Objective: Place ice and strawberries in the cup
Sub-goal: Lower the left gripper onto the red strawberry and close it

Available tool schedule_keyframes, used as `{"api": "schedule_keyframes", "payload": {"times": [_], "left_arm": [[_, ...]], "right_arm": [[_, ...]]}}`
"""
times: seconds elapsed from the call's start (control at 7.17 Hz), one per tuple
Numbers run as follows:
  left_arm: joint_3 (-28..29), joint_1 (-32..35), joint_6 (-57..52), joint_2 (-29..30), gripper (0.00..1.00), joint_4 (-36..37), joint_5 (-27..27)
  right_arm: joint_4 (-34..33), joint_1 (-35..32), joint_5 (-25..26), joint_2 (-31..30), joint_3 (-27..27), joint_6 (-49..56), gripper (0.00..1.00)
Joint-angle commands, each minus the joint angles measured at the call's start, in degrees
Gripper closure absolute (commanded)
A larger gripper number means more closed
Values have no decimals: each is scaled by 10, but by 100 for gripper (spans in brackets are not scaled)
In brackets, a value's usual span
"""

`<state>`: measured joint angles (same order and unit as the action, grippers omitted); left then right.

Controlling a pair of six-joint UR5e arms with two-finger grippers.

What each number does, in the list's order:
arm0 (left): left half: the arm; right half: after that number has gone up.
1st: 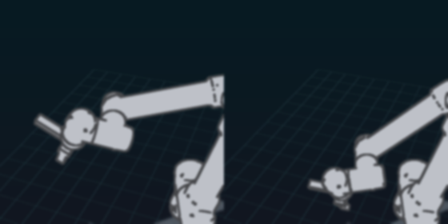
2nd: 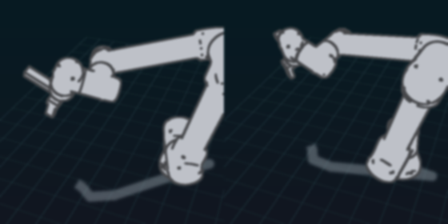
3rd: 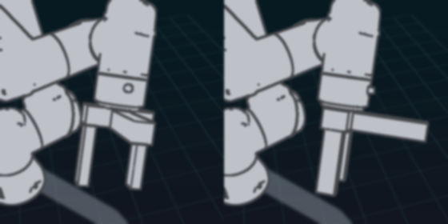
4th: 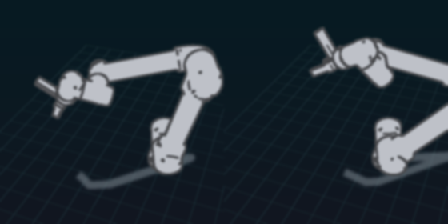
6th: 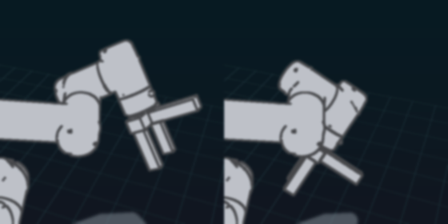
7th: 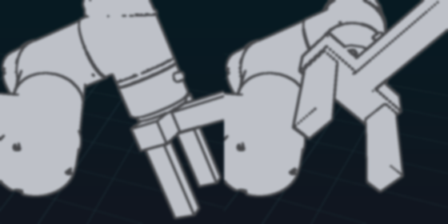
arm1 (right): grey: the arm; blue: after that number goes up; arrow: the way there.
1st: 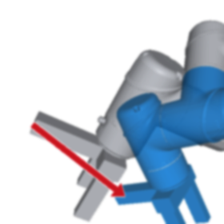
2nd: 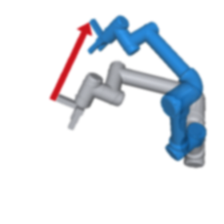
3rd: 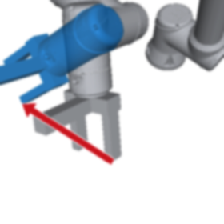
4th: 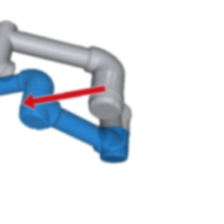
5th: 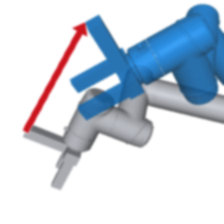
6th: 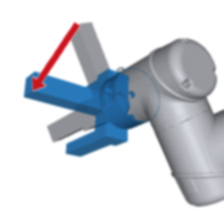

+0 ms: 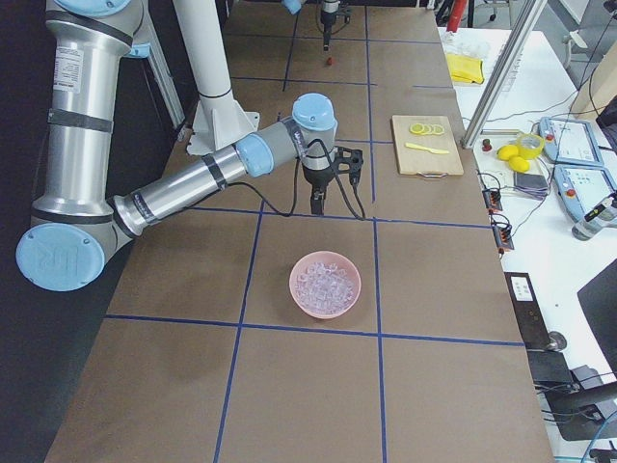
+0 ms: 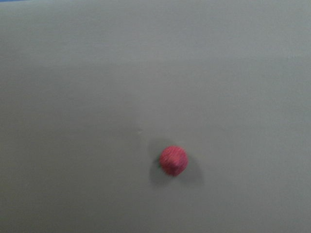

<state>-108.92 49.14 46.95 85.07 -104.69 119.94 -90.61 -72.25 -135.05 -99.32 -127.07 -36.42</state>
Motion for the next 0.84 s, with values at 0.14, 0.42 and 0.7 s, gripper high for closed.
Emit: {"api": "schedule_keyframes", "payload": {"times": [0.14,0.42,0.7], "left_arm": [[95,-21,58,23,0,-101,-13],[102,-23,58,25,0,-103,-12],[105,-24,57,28,10,-102,-12]], "right_arm": [[0,-5,0,-4,-1,9,1],[1,-5,0,-1,-2,9,1],[1,-5,0,3,-3,8,1]]}}
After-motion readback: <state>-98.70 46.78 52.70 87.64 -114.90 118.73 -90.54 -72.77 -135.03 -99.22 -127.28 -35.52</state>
